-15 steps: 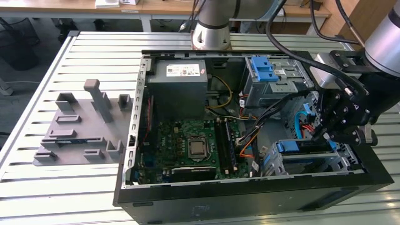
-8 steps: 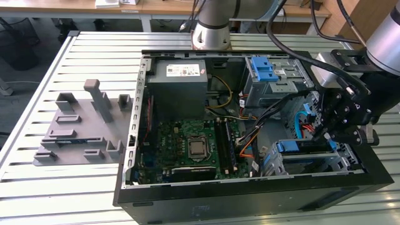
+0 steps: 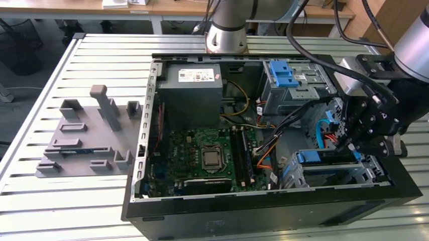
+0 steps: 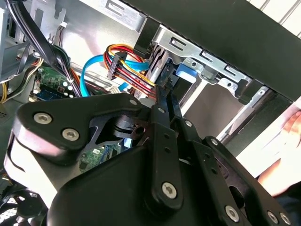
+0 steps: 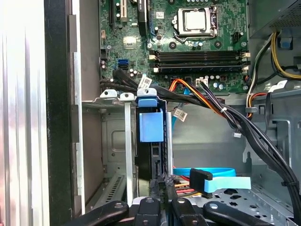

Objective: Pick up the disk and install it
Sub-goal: 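Insert the first disk wire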

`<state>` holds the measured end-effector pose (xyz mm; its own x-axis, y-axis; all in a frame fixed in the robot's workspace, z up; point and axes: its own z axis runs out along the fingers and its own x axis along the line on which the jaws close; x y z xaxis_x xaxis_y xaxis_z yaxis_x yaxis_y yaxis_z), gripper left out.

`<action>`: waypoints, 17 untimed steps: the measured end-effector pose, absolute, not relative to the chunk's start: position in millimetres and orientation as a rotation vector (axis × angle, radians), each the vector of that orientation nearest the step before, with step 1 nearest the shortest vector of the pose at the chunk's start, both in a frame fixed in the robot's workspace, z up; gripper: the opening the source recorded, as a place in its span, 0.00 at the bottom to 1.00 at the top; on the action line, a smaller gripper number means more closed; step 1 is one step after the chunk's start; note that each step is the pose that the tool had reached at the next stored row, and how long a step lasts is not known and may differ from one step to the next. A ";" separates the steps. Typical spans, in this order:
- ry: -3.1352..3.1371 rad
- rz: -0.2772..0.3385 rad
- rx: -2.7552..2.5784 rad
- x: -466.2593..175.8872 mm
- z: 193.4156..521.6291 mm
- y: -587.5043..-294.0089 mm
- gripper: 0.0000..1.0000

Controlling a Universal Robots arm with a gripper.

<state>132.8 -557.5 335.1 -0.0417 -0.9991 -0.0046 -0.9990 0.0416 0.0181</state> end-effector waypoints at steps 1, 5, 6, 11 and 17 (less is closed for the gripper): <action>-2.262 -0.028 2.169 132.8 334.9 -557.5 0.16; -2.263 -0.032 2.171 132.8 334.3 -557.4 0.16; -2.263 -0.032 2.171 132.8 334.2 -557.4 0.16; -2.263 -0.033 2.171 132.9 334.2 -557.6 0.16; -2.263 -0.033 2.171 133.3 334.2 -558.8 0.16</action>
